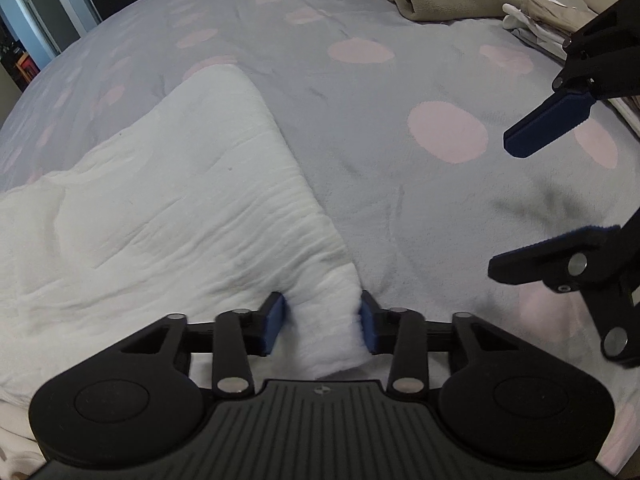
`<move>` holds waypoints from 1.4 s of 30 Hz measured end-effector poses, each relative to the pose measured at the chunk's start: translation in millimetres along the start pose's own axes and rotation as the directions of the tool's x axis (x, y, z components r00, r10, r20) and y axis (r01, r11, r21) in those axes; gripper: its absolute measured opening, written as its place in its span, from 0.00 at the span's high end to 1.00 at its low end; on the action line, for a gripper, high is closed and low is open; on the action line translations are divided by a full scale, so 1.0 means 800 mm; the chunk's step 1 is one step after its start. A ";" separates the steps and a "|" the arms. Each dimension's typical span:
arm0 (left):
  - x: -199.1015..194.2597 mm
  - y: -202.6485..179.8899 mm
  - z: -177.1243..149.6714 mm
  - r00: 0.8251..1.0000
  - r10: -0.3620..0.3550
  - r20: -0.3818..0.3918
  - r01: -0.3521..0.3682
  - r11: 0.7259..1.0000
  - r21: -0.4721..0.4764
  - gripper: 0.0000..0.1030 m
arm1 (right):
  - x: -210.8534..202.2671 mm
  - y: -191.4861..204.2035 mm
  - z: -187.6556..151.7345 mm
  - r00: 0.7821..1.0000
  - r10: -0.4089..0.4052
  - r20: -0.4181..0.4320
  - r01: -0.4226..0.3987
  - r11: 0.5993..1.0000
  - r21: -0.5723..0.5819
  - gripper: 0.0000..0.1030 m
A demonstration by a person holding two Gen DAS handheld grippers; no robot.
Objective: Fold clothes
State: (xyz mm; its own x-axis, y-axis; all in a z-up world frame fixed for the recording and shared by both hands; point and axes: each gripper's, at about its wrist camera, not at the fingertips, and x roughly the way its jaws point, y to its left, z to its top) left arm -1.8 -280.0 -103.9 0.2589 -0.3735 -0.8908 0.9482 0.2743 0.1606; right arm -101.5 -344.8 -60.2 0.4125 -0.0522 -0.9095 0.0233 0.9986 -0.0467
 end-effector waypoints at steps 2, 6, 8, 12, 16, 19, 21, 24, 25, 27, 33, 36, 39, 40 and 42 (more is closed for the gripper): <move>-0.008 0.003 -0.002 1.000 -0.012 0.009 0.011 1.000 0.011 0.83 | -0.001 0.000 -0.002 1.000 -0.006 -0.002 0.006 1.000 -0.001 0.33; -0.031 0.007 -0.009 0.999 -0.042 0.020 0.041 0.999 0.027 0.85 | -0.003 0.000 -0.006 1.000 -0.019 -0.004 0.019 1.000 -0.006 0.33; -0.049 0.008 -0.015 0.998 -0.047 0.033 0.046 0.998 0.041 0.86 | -0.007 0.002 -0.007 1.000 -0.012 0.008 0.012 1.000 -0.010 0.33; -0.086 0.012 -0.031 0.995 -0.087 0.050 0.084 0.994 0.063 0.87 | -0.016 0.012 -0.011 0.999 0.015 0.041 -0.013 0.999 -0.038 0.33; -0.121 0.014 -0.059 0.990 -0.130 0.049 0.125 0.988 0.091 0.87 | -0.029 0.037 -0.016 0.995 0.049 0.085 -0.037 0.990 -0.138 0.33; -0.144 0.015 -0.086 0.986 -0.160 0.041 0.155 0.982 0.112 0.87 | -0.036 0.060 -0.027 0.991 0.070 0.113 -0.041 0.969 -0.243 0.33; -0.155 0.015 -0.106 0.984 -0.173 0.030 0.168 0.977 0.129 0.87 | -0.036 0.075 -0.035 0.988 0.092 0.121 -0.050 0.950 -0.308 0.33; -0.167 0.016 -0.137 0.982 -0.188 0.003 0.186 0.972 0.143 0.87 | -0.033 0.095 -0.049 0.985 0.122 0.123 -0.064 0.917 -0.395 0.33; -0.170 0.016 -0.147 0.982 -0.190 -0.006 0.189 0.971 0.147 0.87 | -0.033 0.102 -0.053 0.984 0.124 0.124 -0.061 0.905 -0.421 0.33; -0.174 0.017 -0.166 0.981 -0.193 -0.027 0.195 0.969 0.150 0.87 | -0.029 0.114 -0.059 0.985 0.117 0.130 -0.040 0.873 -0.485 0.33; -0.167 0.028 -0.198 0.981 -0.189 -0.037 0.192 0.976 0.104 0.87 | -0.014 0.147 -0.072 0.975 0.035 0.218 0.132 0.701 -0.701 0.33; -0.160 0.025 -0.201 0.982 -0.186 -0.024 0.188 0.978 0.094 0.87 | -0.001 0.157 -0.079 0.953 -0.009 0.301 0.258 0.543 -0.799 0.33; -0.154 0.022 -0.200 0.983 -0.182 -0.020 0.183 0.980 0.078 0.87 | 0.019 0.162 -0.087 0.941 -0.040 0.336 0.326 0.373 -0.868 0.34; -0.155 0.025 -0.201 0.983 -0.185 -0.016 0.186 0.980 0.070 0.87 | 0.026 0.164 -0.090 0.936 -0.048 0.349 0.346 0.313 -0.884 0.35; -0.158 0.032 -0.204 0.981 -0.193 -0.007 0.193 0.980 0.053 0.87 | 0.037 0.162 -0.088 0.933 -0.053 0.357 0.358 0.252 -0.899 0.35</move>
State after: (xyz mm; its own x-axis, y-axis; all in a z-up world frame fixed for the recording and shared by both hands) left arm -40.7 -81.4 -56.8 0.0701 -0.4133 -0.9079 0.9887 0.1499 0.0081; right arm -150.4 -216.4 -122.6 0.7084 -0.1027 -0.6983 -0.6650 0.2344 -0.7091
